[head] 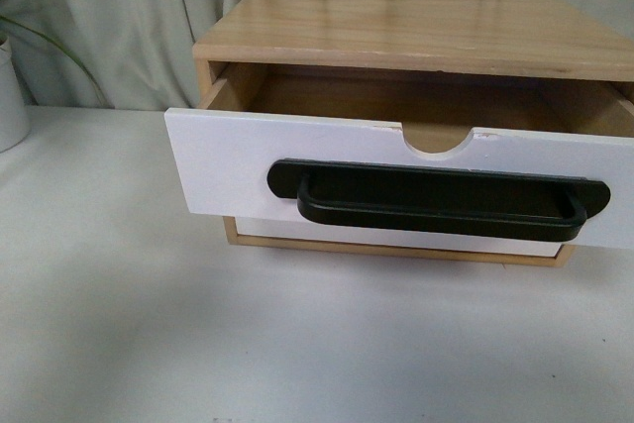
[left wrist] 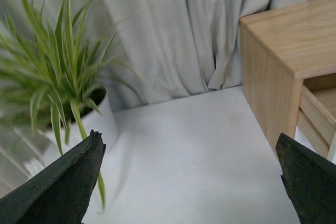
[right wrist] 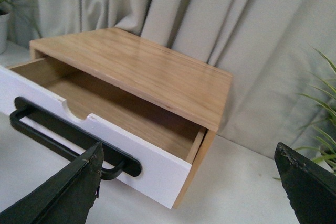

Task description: Pull drawer

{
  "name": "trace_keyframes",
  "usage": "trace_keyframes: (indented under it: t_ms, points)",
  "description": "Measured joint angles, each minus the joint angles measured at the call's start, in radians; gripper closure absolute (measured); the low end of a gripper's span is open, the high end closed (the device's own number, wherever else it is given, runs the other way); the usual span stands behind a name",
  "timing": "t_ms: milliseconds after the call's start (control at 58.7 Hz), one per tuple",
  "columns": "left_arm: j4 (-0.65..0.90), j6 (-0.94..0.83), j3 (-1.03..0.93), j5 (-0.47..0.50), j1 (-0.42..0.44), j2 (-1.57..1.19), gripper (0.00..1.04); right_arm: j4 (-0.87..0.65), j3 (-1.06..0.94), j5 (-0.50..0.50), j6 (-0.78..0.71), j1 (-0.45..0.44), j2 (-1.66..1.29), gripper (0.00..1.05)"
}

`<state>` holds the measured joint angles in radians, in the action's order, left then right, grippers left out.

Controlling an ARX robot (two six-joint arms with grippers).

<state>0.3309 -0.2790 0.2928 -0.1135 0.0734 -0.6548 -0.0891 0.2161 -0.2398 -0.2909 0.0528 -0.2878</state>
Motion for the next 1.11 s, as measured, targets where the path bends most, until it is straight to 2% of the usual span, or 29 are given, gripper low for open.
trace_keyframes:
  t_ms: [34,102,324,358,392,443,477,528,579,630,767,852,1107]
  points:
    - [0.019,0.096,-0.013,0.024,-0.002,-0.021,0.06,0.000,-0.011,0.041,0.024,0.008,0.017,0.09]
    - [0.029,0.189,-0.023,0.025,-0.010,-0.029,0.06,0.000,-0.014,0.055,0.042,0.010,0.021,0.09]
    - [0.033,0.264,-0.023,0.029,-0.010,-0.026,0.06,0.000,-0.014,0.055,0.060,0.013,0.023,0.09]
    - [0.060,0.266,-0.032,0.073,-0.031,-0.024,0.11,0.000,-0.014,0.055,0.060,0.013,0.023,0.09]
    - [0.089,0.267,-0.053,0.105,-0.055,-0.010,0.20,0.011,-0.014,0.111,0.089,0.030,0.024,0.12]
    - [0.095,0.269,-0.076,0.107,-0.067,0.011,0.29,0.024,-0.024,0.275,0.156,0.064,0.037,0.22]
    - [0.095,0.269,-0.090,0.107,-0.071,0.023,0.35,0.048,-0.029,0.299,0.189,0.064,0.061,0.28]
    - [0.095,0.270,-0.116,0.111,-0.072,0.048,0.45,0.110,-0.050,0.249,0.230,0.002,0.121,0.38]
    - [0.093,0.272,-0.140,0.113,-0.072,0.073,0.58,0.116,-0.072,0.248,0.254,-0.040,0.165,0.51]
    - [0.084,0.274,-0.164,0.112,-0.072,0.108,0.72,0.114,-0.084,0.241,0.267,-0.048,0.183,0.65]
    - [0.058,0.275,-0.200,0.114,-0.073,0.169,0.99,0.108,-0.121,0.239,0.274,-0.049,0.203,0.92]
    - [0.040,0.280,-0.213,0.113,-0.073,0.201,1.01,0.104,-0.132,0.239,0.272,-0.050,0.212,1.04]
    - [-0.023,0.280,-0.247,0.114,-0.073,0.299,1.01,0.099,-0.161,0.239,0.278,-0.050,0.238,1.04]
